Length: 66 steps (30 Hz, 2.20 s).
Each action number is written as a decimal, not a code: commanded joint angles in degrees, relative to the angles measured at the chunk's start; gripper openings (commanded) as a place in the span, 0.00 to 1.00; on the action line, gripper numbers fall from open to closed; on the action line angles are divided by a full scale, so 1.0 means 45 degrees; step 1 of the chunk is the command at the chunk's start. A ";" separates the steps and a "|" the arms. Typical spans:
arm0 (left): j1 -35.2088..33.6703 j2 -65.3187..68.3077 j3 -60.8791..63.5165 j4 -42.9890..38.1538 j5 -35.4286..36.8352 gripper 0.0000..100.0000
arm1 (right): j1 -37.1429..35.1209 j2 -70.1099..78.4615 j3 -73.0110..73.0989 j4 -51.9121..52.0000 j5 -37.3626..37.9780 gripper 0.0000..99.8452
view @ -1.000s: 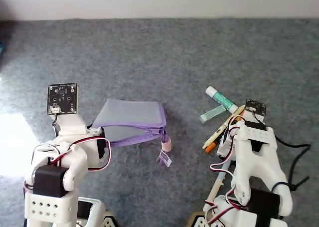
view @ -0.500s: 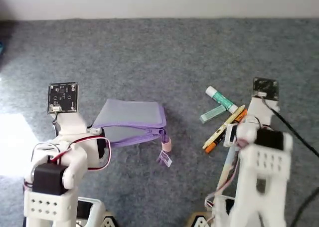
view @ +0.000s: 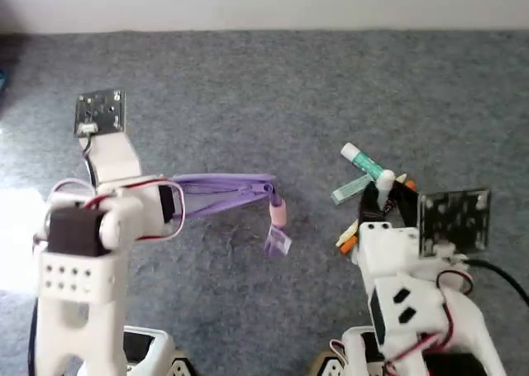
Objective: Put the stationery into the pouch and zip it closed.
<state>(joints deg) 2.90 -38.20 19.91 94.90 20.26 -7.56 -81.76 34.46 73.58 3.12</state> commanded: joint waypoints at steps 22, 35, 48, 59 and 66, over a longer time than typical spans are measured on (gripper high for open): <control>0.0078 0.0840 -0.0518 -0.1074 0.0274 0.01 | -0.6593 0.5538 -0.4728 -0.7512 0.0137 0.01; 0.0000 0.0860 -0.0498 -0.1055 0.0274 0.01 | -0.7824 0.6613 -0.5490 -0.7101 -0.1094 0.01; 0.0020 0.0860 -0.0498 -0.1055 0.0274 0.01 | -0.7766 0.6574 -0.3556 -0.6144 -0.1074 0.01; 0.0000 0.0860 -0.0498 -0.1035 0.0274 0.01 | -0.7101 0.6574 -0.2852 -0.5597 -0.1055 0.01; 0.0039 0.0860 -0.0498 -0.1016 0.0274 0.01 | -0.7062 0.6515 -0.3165 -0.3956 -0.1446 0.23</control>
<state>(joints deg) 2.81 -34.59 19.47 91.47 20.62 -40.26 -52.22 21.80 54.15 -1.45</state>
